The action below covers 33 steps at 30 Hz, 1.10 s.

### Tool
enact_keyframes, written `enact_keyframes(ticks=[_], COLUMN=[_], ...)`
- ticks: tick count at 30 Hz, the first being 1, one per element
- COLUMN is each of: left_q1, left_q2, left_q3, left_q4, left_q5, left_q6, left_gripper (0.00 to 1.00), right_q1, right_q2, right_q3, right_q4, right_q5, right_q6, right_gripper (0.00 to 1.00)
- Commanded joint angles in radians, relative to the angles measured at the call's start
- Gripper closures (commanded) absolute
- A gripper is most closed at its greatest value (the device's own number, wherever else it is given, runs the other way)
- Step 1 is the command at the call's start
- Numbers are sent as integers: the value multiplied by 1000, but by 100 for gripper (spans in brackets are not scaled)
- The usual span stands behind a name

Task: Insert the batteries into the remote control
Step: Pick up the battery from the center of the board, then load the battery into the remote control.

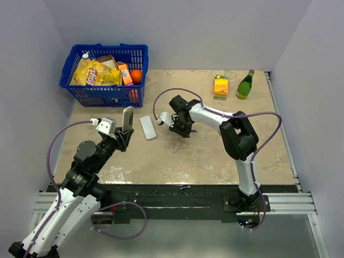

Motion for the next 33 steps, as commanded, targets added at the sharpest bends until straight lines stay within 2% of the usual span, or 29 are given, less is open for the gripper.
enact_keyframes(ticks=[1,6,12,16,19,25,33], left_q1=[7,7,7,8,8,7,7], left_q2=[-19,-31,-57,-71,-66,-31,13], left_q3=[-10,-20,-98,-210,-281,-339,-387], left_q4=[31,48,137,306,406,554,670], left_q5=[28,62,130,180,222,266,292], left_q6=[-5,-40,-190,-340,-399,-462,-571], left_gripper=[100,100,100,100,100,100,100], right_q1=[42,73,81,90,102,203,381], right_q2=[3,-85,-266,-411,-534,-735,-872], right_q3=[-99,-181,-271,-321,-361,-468,-599], right_q4=[-16,90,269,424,521,778,1104], right_q5=[-41,-71,-54,-14,20,58,262], right_q6=[86,174,346,532,664,927,1048], right_gripper=[96,100,100,100,100,100,100])
